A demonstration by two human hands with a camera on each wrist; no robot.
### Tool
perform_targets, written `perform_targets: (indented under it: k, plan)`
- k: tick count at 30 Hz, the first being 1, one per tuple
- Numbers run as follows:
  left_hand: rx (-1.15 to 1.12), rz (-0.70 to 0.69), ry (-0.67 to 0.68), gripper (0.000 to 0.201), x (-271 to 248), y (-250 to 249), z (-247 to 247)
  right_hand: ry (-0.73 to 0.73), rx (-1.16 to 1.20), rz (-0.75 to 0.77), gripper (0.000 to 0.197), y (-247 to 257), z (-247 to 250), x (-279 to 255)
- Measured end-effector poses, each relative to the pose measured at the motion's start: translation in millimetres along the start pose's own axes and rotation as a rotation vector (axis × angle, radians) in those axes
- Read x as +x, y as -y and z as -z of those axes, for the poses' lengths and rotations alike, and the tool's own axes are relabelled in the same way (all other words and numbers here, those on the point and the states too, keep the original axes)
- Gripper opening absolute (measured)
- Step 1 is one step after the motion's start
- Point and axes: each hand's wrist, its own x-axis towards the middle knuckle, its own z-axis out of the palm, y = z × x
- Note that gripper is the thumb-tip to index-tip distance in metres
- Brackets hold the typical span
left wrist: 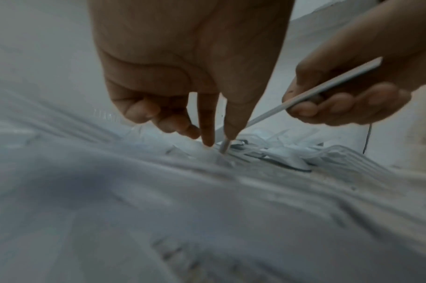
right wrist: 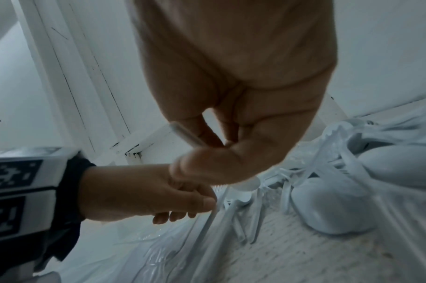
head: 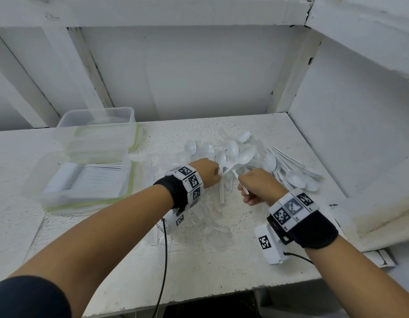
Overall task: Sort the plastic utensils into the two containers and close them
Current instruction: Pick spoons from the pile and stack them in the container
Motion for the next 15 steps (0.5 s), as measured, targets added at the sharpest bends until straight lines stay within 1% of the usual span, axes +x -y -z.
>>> perform_targets:
  k: [3, 4, 6, 7, 9, 11, 14, 15]
  plan:
    - [-0.145, -0.029, -0.017, 0.035, 0.5, 0.6, -1.9, 0.032, 0.065, 0.037, 0.019, -2.5, -0.1, -3.2]
    - [-0.143, -0.039, -0.011, 0.033, 0.6, -0.7, -2.3, 0.039, 0.085, 0.048, 0.018, -3.6, -0.9, -3.5]
    - [-0.129, -0.038, -0.010, 0.018, 2.0, -2.5, -4.2, 0.046, 0.127, 0.068, 0.015, -5.6, -3.1, -4.2]
    - [-0.145, -0.028, -0.029, 0.014, 1.8, -2.7, -4.4, 0.043, 0.154, 0.076, 0.015, -6.1, -4.0, -4.5]
    - [-0.207, -0.012, -0.086, 0.029, 0.5, -1.0, -4.1, 0.040, 0.206, 0.087, 0.018, -7.7, -5.3, -4.9]
    - [-0.380, 0.012, -0.159, 0.029, -2.7, 2.9, -0.1, 0.052, 0.223, 0.077, 0.018, -7.8, -6.2, -4.8]
    - [-0.745, 0.092, -0.219, 0.011, -13.8, 9.5, 12.8, 0.012, 0.136, 0.018, 0.019, -6.5, -7.1, 1.0]
    - [-0.869, 0.122, -0.232, 0.006, -18.2, 11.5, 18.1, 0.007, 0.153, -0.003, 0.020, -4.1, -7.8, 2.5]
